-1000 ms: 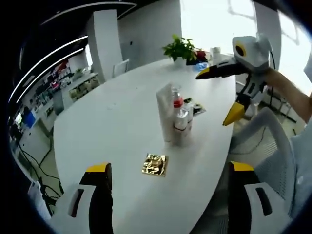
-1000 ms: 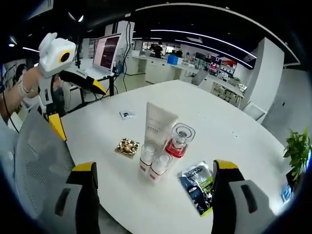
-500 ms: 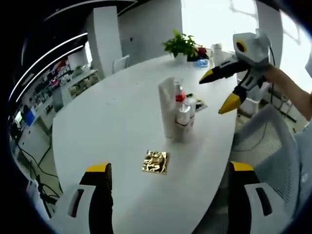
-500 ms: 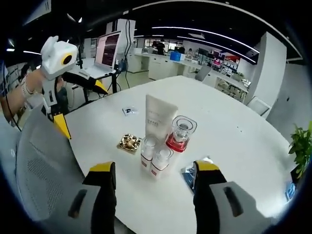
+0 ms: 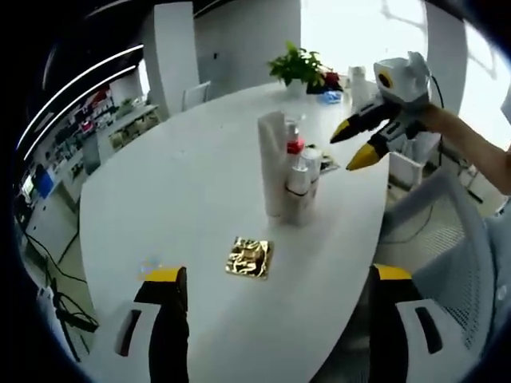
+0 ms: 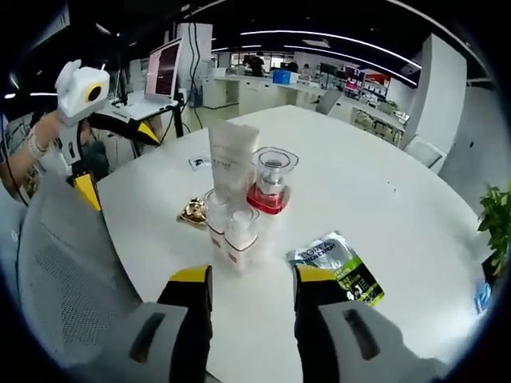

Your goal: Arrange the skincare products in the storage area until every visible bottle or jar stands upright without overlapping.

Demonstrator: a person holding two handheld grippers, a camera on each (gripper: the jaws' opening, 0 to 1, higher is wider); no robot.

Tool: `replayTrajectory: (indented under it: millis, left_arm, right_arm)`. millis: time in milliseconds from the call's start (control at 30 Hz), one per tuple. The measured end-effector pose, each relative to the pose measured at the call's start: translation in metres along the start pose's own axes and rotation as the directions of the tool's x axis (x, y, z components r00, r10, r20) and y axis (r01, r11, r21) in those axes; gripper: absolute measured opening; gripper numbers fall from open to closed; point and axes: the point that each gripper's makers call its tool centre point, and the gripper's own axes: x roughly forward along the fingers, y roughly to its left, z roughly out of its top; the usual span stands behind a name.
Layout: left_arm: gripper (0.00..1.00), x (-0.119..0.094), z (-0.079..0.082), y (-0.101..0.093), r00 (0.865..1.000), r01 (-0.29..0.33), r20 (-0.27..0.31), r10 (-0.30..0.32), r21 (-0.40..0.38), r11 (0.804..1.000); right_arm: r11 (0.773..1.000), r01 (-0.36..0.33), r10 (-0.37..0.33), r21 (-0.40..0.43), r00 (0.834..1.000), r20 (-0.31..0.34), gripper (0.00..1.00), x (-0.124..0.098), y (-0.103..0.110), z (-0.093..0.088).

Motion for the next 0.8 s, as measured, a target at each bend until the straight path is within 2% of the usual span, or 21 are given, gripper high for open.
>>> replayTrajectory:
  millis: [67,333,467,567,800]
  left_arm:
    - [0.89,0.001,-0.003,0.001,1.000,0.003,-0.007,-0.003,-0.008,1.000]
    - [0.84,0.003,-0.007,-0.002,1.000,0.020,-0.019,-0.021,-0.025,0.999]
    - [0.82,0.005,-0.008,-0.005,0.999,0.027,-0.028,-0.027,-0.027,0.999]
    - [0.82,0.006,-0.009,-0.007,0.999,0.032,-0.033,-0.033,-0.029,0.999]
    - [0.81,0.007,-0.012,-0.009,0.998,0.037,-0.040,-0.039,-0.040,0.998]
  right_arm:
    - [1.000,0.014,-0.014,0.024,1.000,-0.008,0.37,0.003,-0.010,-0.007]
    - [0.996,0.082,-0.079,0.039,0.995,-0.063,0.44,0.010,-0.054,-0.032]
    - [0.995,0.090,-0.087,0.038,0.994,-0.073,0.47,0.013,-0.066,-0.037]
    - [0.997,0.073,-0.069,0.035,0.992,-0.106,0.50,0.018,-0.070,-0.046]
    - [0.999,0.048,-0.045,0.023,0.989,-0.138,0.58,0.032,-0.079,-0.060]
